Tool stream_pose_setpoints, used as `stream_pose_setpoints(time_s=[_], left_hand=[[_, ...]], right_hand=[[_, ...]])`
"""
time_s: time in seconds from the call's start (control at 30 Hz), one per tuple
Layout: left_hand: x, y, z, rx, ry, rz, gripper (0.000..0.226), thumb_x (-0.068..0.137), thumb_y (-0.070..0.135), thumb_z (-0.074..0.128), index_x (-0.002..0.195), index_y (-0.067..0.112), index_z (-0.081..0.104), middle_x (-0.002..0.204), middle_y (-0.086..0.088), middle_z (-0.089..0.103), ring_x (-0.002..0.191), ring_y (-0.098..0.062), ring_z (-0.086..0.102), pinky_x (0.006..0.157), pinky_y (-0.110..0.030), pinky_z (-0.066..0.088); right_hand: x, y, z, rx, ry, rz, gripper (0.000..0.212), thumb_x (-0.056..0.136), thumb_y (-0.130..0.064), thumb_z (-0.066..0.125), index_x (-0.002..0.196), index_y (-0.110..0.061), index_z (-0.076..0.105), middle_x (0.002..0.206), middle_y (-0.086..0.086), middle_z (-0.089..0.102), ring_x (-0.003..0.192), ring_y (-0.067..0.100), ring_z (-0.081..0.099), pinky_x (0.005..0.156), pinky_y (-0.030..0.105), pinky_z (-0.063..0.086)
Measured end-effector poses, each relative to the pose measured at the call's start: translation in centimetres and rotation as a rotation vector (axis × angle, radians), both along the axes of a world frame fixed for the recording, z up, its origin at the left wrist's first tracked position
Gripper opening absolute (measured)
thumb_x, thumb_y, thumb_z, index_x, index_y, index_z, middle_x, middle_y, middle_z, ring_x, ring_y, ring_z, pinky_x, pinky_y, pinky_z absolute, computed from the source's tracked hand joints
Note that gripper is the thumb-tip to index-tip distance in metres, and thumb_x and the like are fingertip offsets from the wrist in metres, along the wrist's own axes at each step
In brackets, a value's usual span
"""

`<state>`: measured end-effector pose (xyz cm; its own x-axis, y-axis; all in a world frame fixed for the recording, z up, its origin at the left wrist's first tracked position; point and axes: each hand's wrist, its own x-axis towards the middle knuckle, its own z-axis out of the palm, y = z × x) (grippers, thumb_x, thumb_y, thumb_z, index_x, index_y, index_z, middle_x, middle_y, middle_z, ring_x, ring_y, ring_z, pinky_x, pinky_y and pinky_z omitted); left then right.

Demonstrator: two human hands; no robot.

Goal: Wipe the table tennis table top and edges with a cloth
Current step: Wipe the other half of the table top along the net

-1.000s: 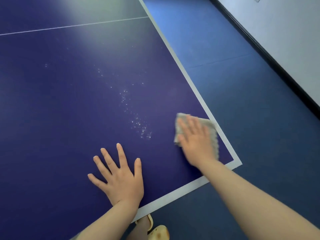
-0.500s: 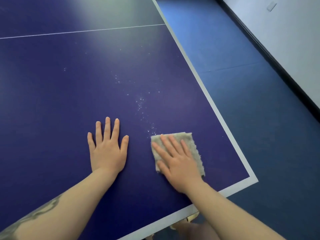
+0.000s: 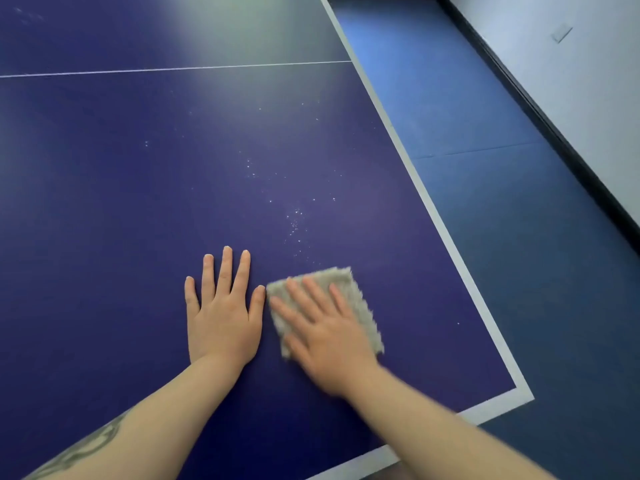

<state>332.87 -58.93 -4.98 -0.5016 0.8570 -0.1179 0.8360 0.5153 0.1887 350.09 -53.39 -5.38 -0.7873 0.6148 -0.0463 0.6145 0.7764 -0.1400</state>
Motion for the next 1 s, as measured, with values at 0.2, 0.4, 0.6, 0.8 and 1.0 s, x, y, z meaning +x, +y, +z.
stream_pose_setpoints(time_s=[0.2,0.4,0.6,0.8,1.0], left_hand=[[-0.2,-0.1,-0.3,0.004,0.027,0.0,0.062,0.097,0.054,-0.001,0.155,0.032,-0.004,0.163,0.005,-0.005,0.15,-0.021,-0.011,0.121,-0.047,-0.001],[-0.6,-0.1,-0.3,0.002,0.015,-0.005,0.061,0.099,0.052,0.008,0.156,0.03,0.0,0.164,0.003,0.0,0.151,-0.022,-0.007,0.121,-0.049,0.002],[-0.5,0.0,-0.5,0.023,0.009,0.003,0.061,0.099,0.052,0.006,0.156,0.03,0.002,0.164,0.003,0.003,0.151,-0.021,-0.005,0.12,-0.047,-0.001],[0.0,-0.2,-0.3,0.014,0.019,0.004,0.065,0.096,0.05,0.013,0.156,0.026,0.007,0.164,0.001,0.005,0.151,-0.021,-0.003,0.12,-0.046,0.0],[4.9,-0.1,0.0,-0.005,-0.064,0.205,0.062,0.1,0.043,0.021,0.156,0.023,0.003,0.164,-0.003,0.001,0.15,-0.025,-0.005,0.12,-0.05,0.001]], right_hand=[[10.6,9.9,0.8,0.015,-0.135,-0.841,0.061,0.1,-0.046,-0.001,0.159,-0.03,0.0,0.166,0.002,0.011,0.152,0.023,0.007,0.121,0.045,0.009],[5.6,-2.9,0.4,-0.002,-0.017,-0.407,0.055,0.105,-0.045,0.017,0.158,-0.034,0.013,0.165,-0.003,0.017,0.153,0.019,0.008,0.12,0.045,0.007],[7.6,4.8,0.5,-0.066,-0.04,-0.388,0.058,0.099,-0.052,0.008,0.157,-0.041,0.007,0.164,-0.014,-0.003,0.153,0.012,-0.005,0.122,0.04,-0.005],[14.5,-0.7,0.8,0.015,-0.069,-0.927,0.056,0.103,-0.044,0.008,0.156,-0.034,-0.008,0.167,-0.002,0.004,0.153,0.019,0.003,0.121,0.045,0.004],[9.5,-2.6,1.1,-0.048,-0.072,-0.089,0.056,0.103,-0.048,0.029,0.157,-0.038,0.017,0.165,-0.007,0.019,0.152,0.019,0.015,0.117,0.044,0.011]])
